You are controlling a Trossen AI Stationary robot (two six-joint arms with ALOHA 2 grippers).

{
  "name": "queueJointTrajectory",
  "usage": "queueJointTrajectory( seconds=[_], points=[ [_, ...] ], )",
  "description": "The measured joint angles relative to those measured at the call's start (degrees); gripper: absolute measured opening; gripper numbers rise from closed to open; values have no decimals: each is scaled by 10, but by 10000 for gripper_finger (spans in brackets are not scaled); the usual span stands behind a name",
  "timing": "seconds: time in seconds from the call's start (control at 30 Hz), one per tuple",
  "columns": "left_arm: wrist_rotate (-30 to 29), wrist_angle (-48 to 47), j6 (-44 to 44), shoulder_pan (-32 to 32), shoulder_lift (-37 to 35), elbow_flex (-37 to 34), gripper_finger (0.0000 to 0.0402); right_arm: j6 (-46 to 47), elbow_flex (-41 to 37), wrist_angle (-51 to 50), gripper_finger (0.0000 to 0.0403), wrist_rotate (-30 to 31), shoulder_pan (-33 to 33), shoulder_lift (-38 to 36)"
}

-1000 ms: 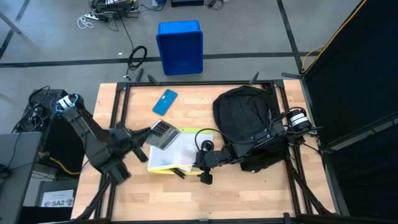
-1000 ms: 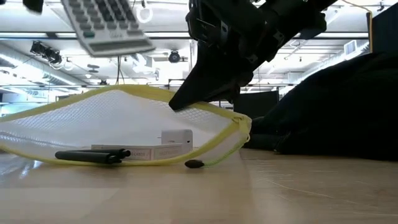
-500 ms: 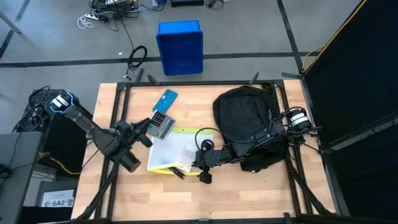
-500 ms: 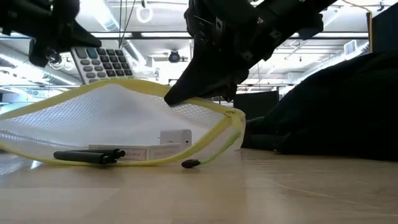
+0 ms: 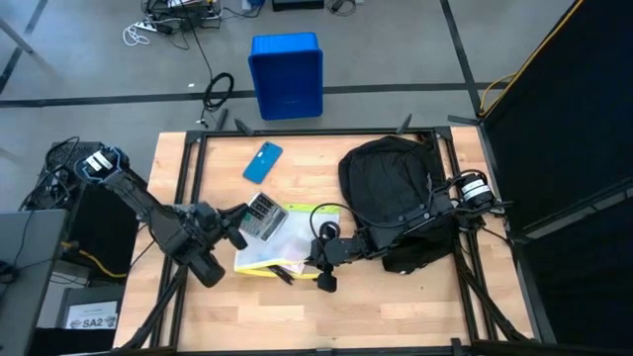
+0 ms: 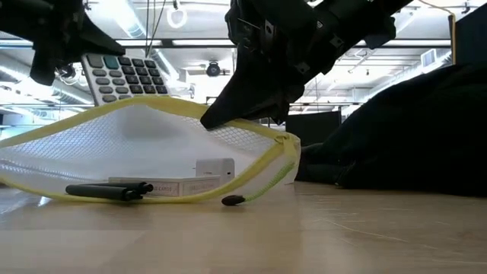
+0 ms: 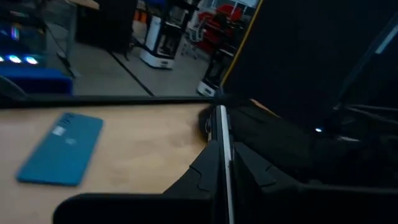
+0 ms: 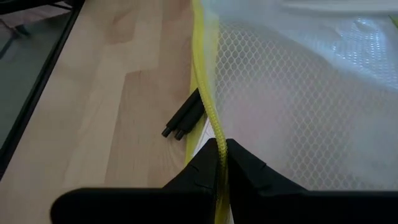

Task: Unpack backpack
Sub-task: Remove the gray calculator from the white zip bag

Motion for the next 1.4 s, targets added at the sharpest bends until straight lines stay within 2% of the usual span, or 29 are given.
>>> queueJointTrajectory(
  seconds=[0.13,0.27,0.53,0.63,0.7,0.97,1.13,1.27,1.4],
  points=[
    [58,107,94,0,0,0,0,0,0,0,0,-1,3,0],
    [124,247,234,10,0,0,0,0,0,0,0,0,4,0],
    [243,609,598,96,-1,0,0,4,0,2,0,-8,15,0],
    [259,680,695,135,-11,0,1,4,0,2,0,-10,20,0],
    [278,698,718,167,-18,1,1,4,0,2,0,-11,24,0],
    [449,700,736,322,-18,1,1,4,0,2,0,-12,28,0],
    [604,710,729,394,-18,1,1,4,0,1,0,-11,28,0],
    [716,680,773,414,-18,1,0,4,0,-1,0,-11,28,0],
    [728,580,841,409,-18,1,0,4,0,-2,0,-11,27,0]
  ],
)
